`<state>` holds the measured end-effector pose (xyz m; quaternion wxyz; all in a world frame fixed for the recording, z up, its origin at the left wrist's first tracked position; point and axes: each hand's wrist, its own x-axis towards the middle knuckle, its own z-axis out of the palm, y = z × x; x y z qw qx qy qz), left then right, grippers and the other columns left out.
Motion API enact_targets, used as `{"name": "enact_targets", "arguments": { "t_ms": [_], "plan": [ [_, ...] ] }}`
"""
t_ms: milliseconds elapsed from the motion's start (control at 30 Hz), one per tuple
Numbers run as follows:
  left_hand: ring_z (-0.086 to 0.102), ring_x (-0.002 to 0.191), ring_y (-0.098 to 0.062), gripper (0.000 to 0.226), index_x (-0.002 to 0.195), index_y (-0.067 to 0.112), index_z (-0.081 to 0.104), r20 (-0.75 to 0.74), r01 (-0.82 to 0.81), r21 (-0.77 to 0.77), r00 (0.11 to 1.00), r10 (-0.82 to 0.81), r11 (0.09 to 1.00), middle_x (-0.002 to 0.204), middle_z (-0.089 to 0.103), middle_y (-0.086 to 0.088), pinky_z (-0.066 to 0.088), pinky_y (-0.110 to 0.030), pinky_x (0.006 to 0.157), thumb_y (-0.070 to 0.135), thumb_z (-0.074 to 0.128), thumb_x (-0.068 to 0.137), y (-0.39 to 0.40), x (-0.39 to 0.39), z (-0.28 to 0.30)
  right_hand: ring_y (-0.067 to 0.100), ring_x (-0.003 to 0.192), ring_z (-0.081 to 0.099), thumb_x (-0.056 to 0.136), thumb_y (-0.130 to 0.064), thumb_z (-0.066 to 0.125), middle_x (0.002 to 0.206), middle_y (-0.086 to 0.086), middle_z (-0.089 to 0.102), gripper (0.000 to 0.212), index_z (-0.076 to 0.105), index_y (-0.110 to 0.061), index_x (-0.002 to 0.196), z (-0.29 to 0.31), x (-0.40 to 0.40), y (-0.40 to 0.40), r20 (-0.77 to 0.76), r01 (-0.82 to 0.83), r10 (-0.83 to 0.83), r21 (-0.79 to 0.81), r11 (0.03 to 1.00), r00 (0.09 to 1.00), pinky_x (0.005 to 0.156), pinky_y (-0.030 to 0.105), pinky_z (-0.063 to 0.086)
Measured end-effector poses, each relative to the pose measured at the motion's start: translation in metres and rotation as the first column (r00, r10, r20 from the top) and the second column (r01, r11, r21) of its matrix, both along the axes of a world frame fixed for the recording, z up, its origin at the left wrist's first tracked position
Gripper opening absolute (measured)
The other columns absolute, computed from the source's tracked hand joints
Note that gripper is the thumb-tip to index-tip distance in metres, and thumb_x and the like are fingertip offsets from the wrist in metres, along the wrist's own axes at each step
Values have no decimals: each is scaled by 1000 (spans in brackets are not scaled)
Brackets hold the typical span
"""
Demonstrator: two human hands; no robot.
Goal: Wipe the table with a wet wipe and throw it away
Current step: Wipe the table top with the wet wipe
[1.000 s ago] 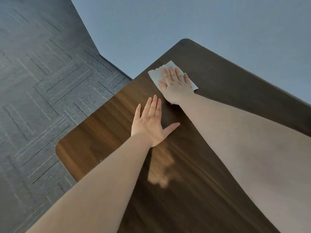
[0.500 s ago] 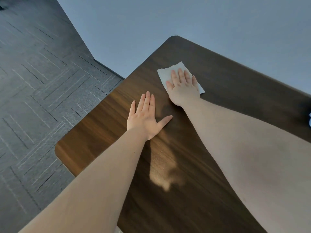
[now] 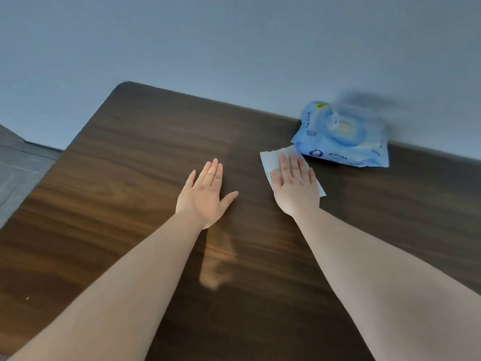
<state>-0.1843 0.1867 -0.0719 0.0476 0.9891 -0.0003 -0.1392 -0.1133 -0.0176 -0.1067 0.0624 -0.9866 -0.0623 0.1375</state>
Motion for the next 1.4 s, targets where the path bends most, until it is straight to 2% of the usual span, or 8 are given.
{"name": "enact_targets", "arguments": {
  "t_ms": [200,400,667,800,1000,1167,1267,1400],
  "plan": [
    [-12,145,-11,76,151,16,-6,-56,237,-34,970,-238,971,159,-11,3,-2,-36,119,62,12,93,-130,24,1,19,148,-7,99,-45,7,161,1,-6,58,-7,-24,151,4,-24,-136,14,191,-191,-5,981,981,119,41,-4],
    [-12,145,-13,76,150,19,-8,-99,405,-87,906,-412,910,159,-12,3,-2,-36,117,63,14,93,-268,30,-4,18,147,-9,99,-46,7,161,1,-5,58,-5,-24,151,6,-54,-290,-9,431,-431,0,902,902,118,39,-8],
    [-11,145,-11,77,151,16,-7,26,580,-64,814,-580,812,160,-11,2,-3,-36,117,63,12,93,-405,35,-16,18,147,-9,100,-44,8,161,2,-6,57,-4,-23,152,9,-82,-443,2,627,-627,-5,779,779,118,40,-7],
    [-13,145,-10,81,150,16,-9,19,623,-38,782,-623,781,159,-13,3,-5,-37,118,67,9,90,-450,34,-22,19,147,-9,99,-45,7,161,2,-7,58,-5,-23,152,9,-90,-496,14,687,-687,-16,726,726,118,41,-6],
    [-12,145,-10,82,151,20,-6,54,586,-2,809,-585,810,159,-10,6,-7,-38,118,70,4,87,-462,30,-27,20,147,-11,99,-44,6,161,2,-10,59,-8,-21,151,6,-90,-520,24,694,-693,-27,720,720,118,40,-7],
    [-13,145,-11,80,151,18,-7,-28,570,-43,820,-572,820,160,-13,4,-6,-39,118,67,9,89,-463,30,-21,22,146,-14,100,-41,5,160,5,-14,58,-13,-18,149,10,-85,-508,-38,671,-672,-47,740,739,118,41,-8],
    [-13,145,-12,77,151,18,-7,-42,548,-59,834,-550,834,160,-12,3,-5,-38,118,64,12,92,-448,26,-13,22,146,-15,100,-41,6,160,6,-13,58,-13,-18,149,10,-76,-472,-53,609,-610,-34,792,791,118,41,-9],
    [-10,146,-12,74,151,18,-4,-46,458,-64,886,-461,887,160,-9,3,-2,-38,118,61,15,94,-388,22,-9,21,146,-15,99,-43,7,160,4,-12,58,-11,-20,150,9,-57,-397,-66,504,-503,13,863,862,118,40,-12]
  ]
}}
